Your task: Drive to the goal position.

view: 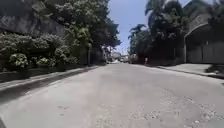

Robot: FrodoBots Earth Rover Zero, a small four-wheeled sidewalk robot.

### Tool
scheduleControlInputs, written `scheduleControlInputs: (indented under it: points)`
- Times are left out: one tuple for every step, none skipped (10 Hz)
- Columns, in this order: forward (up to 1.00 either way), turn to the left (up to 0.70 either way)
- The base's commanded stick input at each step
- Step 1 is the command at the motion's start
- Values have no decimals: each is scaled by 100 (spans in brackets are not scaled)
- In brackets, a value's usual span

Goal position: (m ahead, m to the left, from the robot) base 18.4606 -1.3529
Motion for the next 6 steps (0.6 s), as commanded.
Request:
scheduleControlInputs:
  points:
    - [100,3]
    - [100,3]
    - [100,3]
    - [100,3]
    - [100,3]
    - [100,3]
